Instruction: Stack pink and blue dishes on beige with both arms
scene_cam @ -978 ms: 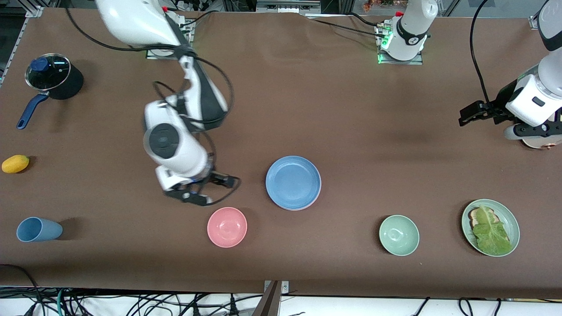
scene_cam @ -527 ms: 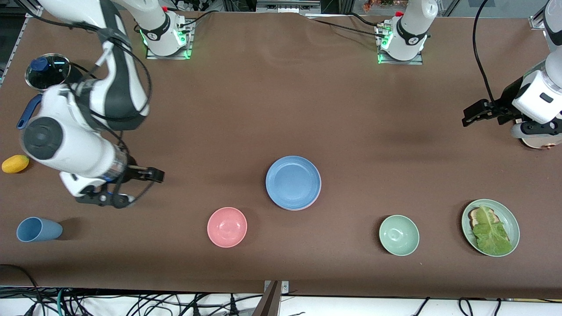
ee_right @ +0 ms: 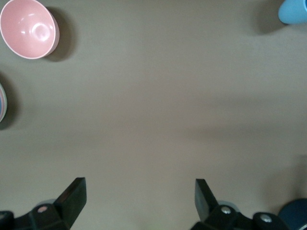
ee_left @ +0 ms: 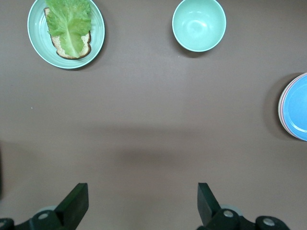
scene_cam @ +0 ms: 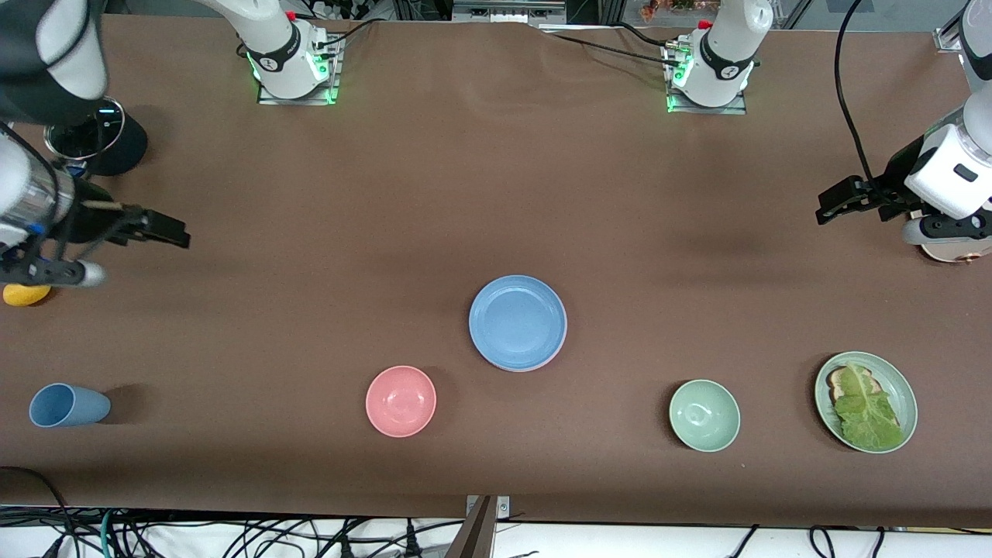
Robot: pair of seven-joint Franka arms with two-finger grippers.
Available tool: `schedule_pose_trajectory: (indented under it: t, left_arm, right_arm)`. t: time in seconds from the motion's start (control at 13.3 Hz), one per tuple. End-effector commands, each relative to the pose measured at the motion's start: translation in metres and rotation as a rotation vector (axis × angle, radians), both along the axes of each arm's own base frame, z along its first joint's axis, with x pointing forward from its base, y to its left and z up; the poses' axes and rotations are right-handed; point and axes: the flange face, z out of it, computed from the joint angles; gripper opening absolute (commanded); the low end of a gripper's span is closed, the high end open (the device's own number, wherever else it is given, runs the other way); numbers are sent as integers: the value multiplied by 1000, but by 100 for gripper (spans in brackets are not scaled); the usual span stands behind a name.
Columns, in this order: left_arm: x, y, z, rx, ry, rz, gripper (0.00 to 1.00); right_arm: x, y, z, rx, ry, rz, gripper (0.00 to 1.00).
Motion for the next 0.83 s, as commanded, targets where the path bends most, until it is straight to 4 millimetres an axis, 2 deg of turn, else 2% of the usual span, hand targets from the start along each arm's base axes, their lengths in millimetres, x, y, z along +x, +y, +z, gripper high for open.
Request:
schedule_pose_trajectory:
  t: [0.0,0.3,0.75]
  left_arm:
    - [6,-1,7,-14,-15,-12,100]
    - [11,-5,0,-12,-1,-18,100]
    - [11,-2,0,-13,-1,-14,100]
  right_arm:
    - [-16,-14,5,15,25,24,100]
    - [-31,-32,-5,56,24,16,100]
    - [-60,-31,8,-1,-4,45,100]
